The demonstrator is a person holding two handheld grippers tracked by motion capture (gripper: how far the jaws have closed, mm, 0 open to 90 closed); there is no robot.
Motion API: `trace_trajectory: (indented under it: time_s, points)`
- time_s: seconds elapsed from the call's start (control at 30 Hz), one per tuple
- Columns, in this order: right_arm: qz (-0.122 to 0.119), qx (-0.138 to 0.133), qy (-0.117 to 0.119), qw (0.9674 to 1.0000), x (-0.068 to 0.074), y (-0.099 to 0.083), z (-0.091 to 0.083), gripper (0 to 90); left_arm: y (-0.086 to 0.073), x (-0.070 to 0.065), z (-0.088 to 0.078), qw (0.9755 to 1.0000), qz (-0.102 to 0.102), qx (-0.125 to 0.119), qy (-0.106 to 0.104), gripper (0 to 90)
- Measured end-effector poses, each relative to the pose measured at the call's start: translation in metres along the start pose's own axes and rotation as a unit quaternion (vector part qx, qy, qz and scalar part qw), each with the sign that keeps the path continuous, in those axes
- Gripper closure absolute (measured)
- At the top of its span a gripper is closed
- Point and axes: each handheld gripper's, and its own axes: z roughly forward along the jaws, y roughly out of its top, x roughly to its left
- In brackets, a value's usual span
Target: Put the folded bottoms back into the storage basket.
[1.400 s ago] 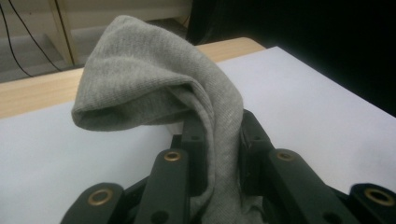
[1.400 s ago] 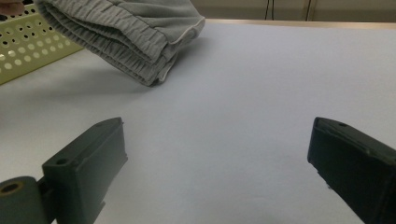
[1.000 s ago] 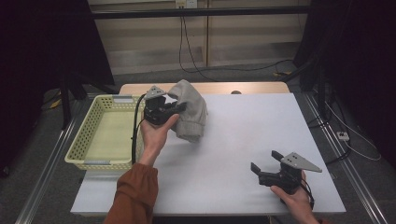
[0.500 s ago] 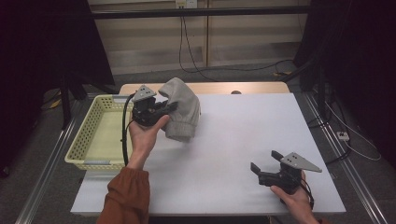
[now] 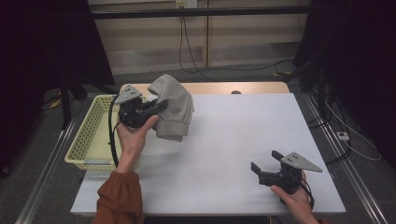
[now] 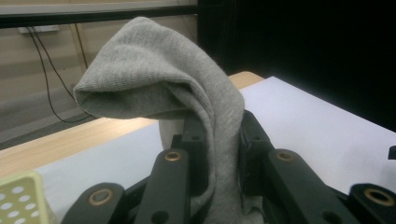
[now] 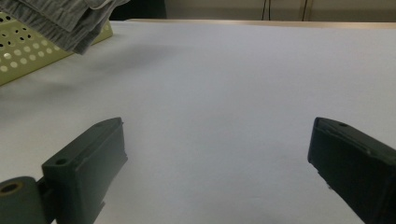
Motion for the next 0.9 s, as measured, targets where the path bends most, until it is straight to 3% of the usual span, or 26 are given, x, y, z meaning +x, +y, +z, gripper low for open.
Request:
trace_trajectory:
  time_s: [0.5,0.9]
  points:
    - [0.001,0.002,-0.002,1.0000,0.000,0.000,0.001,3.9,0.006,0.008,-0.033,0.9996,-0.003,-0.023,0.014,76.6]
    - [-0.001,0.001,-0.003,1.0000,0.000,0.000,0.001,3.8,0.005,0.009,-0.052,0.9992,0.007,-0.022,0.031,76.6]
